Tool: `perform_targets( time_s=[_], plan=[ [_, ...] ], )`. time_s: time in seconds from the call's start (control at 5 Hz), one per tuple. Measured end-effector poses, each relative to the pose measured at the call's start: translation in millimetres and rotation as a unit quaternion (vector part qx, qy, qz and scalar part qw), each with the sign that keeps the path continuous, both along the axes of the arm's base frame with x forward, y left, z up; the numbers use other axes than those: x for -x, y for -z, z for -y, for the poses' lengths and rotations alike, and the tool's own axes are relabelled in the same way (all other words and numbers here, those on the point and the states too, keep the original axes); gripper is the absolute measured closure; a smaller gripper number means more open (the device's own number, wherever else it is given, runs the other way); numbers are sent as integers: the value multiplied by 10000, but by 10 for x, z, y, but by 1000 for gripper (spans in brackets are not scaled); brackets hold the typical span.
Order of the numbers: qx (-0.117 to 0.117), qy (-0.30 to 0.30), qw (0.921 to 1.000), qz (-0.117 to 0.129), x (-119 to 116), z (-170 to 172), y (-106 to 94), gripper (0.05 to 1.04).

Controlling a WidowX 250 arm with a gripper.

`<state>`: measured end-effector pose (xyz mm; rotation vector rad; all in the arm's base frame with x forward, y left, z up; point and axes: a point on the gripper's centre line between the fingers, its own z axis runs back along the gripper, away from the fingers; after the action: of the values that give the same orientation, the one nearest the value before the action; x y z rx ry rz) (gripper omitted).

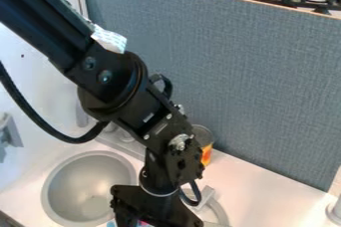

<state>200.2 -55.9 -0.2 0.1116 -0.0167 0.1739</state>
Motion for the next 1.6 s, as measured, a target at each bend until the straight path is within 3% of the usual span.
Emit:
perform_targets(
  time_s=[0.4, 0.6, 1.0, 1.2, 1.6],
  plan=[
    [-45, -289, 9996, 11, -91, -201, 80, 82],
    [-6, -312, 9992, 235, -214, -363, 173, 82],
    [286, -724, 9947, 674, -284, -665, 499, 82],
    [319, -792, 9944, 622, -341, -740, 549, 82],
    [285, -848, 9956, 281, -387, -828, 760, 116]
  ],
)
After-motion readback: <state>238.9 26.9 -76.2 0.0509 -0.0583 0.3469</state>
